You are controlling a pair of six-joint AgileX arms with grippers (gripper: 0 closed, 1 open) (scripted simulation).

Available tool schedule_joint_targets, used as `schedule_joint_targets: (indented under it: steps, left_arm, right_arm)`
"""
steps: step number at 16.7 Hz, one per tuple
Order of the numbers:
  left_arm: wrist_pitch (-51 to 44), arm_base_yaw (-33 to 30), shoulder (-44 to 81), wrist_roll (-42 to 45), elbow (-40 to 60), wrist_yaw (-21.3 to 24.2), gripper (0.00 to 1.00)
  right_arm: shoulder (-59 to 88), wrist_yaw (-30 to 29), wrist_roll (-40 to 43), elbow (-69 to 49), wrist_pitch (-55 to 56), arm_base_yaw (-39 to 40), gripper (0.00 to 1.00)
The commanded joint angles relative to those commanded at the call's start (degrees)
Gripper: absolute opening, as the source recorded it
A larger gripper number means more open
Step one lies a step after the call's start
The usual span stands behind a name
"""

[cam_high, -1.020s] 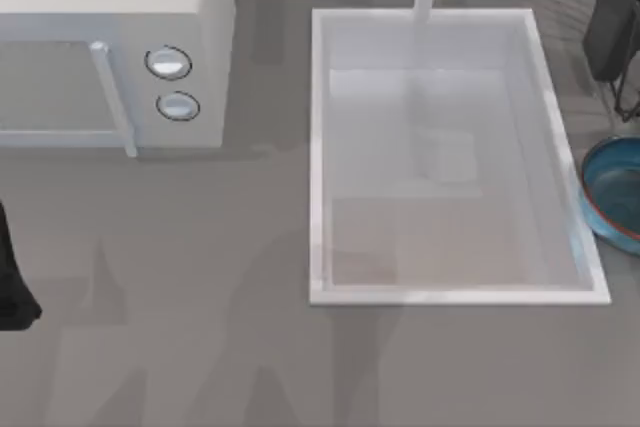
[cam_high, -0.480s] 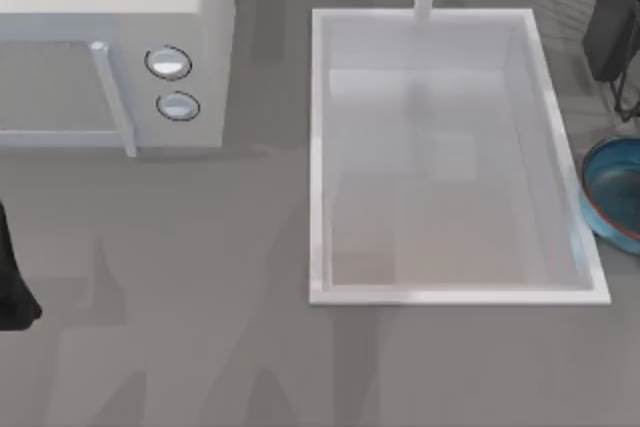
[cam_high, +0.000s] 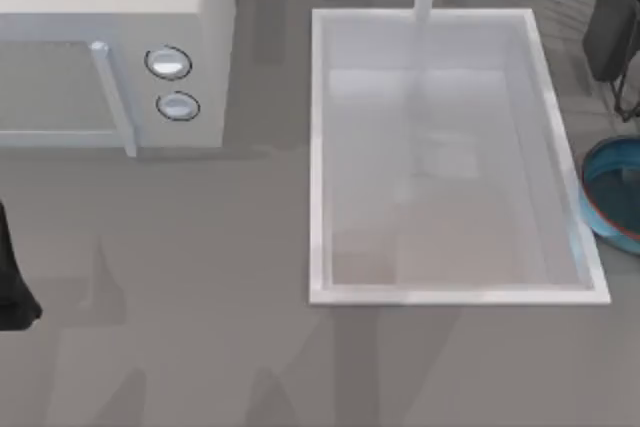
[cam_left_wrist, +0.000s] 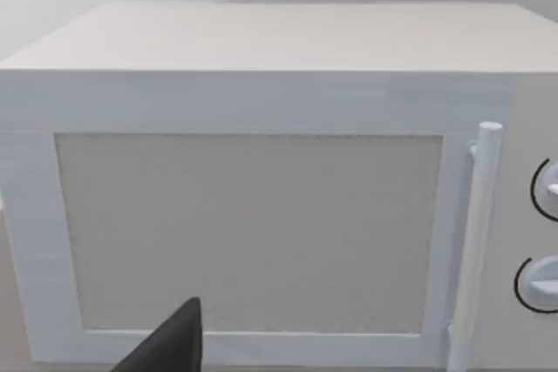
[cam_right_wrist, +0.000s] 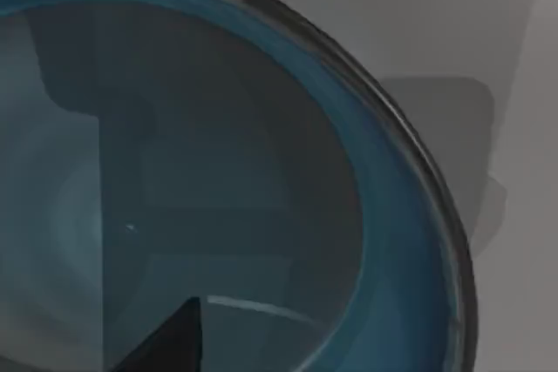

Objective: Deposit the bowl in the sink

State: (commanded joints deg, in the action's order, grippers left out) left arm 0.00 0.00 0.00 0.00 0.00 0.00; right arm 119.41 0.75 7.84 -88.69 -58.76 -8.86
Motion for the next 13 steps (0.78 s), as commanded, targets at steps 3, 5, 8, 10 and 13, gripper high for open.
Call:
schedule_joint_targets:
  steps: [3, 5, 8, 10, 13]
  left_arm:
    - [0.0, 0.0, 0.0, 0.0, 0.0, 0.0, 1.00]
    - [0.0, 0.0, 0.0, 0.0, 0.0, 0.0, 1.00]
    - [0.0, 0.0, 0.0, 0.0, 0.0, 0.0, 1.00]
    - [0.0, 0.0, 0.0, 0.0, 0.0, 0.0, 1.00]
    - [0.0, 0.0, 0.0, 0.0, 0.0, 0.0, 1.00]
  right_arm:
    - [1.4, 0.0, -0.1, 4.0, 5.0, 0.0, 1.00]
    - [1.6, 0.0, -0.1, 4.5, 5.4, 0.0, 1.00]
    - [1.6, 0.0, -0.1, 4.5, 5.4, 0.0, 0.92]
    - [1.6, 0.0, -0.1, 4.5, 5.4, 0.0, 0.77]
    - [1.6, 0.0, -0.1, 4.5, 5.4, 0.0, 0.55]
